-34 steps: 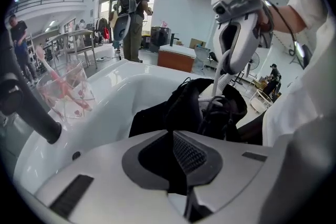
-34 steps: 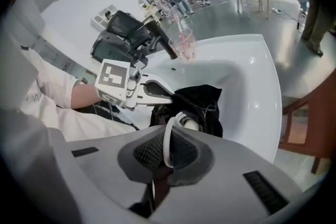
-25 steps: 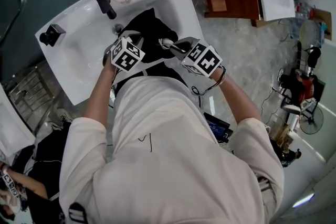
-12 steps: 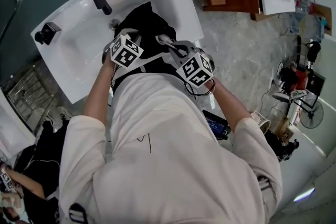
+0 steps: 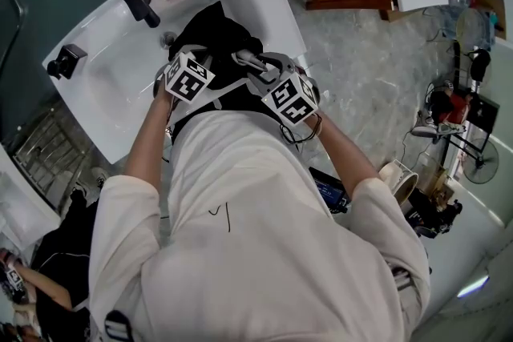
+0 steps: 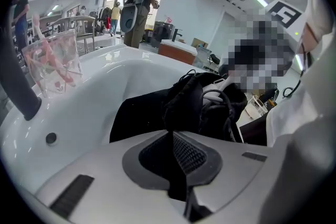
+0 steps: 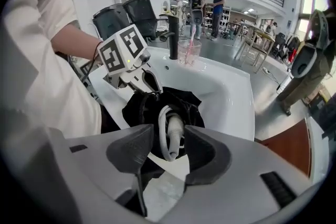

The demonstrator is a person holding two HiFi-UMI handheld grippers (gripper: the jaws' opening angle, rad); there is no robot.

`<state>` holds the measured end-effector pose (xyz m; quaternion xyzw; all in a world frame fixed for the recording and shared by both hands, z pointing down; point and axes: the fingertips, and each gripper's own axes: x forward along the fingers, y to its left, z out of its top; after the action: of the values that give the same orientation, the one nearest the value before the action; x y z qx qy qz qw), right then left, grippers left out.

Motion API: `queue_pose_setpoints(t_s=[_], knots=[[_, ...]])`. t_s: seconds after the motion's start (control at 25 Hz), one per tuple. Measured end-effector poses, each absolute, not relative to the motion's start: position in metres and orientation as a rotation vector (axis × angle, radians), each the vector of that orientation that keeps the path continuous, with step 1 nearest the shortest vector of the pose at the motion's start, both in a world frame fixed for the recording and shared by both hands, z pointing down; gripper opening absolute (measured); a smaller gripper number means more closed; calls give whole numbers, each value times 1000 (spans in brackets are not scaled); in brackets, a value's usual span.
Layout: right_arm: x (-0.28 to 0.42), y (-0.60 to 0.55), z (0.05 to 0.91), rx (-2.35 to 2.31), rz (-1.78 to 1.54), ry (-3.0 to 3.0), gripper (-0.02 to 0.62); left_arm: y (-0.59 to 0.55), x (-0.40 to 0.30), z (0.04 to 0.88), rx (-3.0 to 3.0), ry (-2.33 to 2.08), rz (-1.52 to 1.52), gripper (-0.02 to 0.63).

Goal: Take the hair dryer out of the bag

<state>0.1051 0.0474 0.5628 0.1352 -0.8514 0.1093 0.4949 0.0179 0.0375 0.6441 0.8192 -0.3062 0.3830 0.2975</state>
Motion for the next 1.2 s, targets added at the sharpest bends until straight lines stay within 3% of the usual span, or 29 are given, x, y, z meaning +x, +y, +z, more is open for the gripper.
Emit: queue_pose_setpoints(t_s=[0.52,0.8,0.96,1.04,1.2], knots=[[97,37,601,296,306,-1887,201,42,23,641,2184,-792,979,35],[104,24,632,412,515,-1787,224,45,29,643,2194,-774,958,35],[100,24,633,341,570,-1712,193,44,26,645,2186,-783,955,35],[96,25,629,304,579,-1713,122,44,23,646,2180,-799,966,35],[96,29,625,241,638,-1716,118,43,17,644,2169,-818,941,35]])
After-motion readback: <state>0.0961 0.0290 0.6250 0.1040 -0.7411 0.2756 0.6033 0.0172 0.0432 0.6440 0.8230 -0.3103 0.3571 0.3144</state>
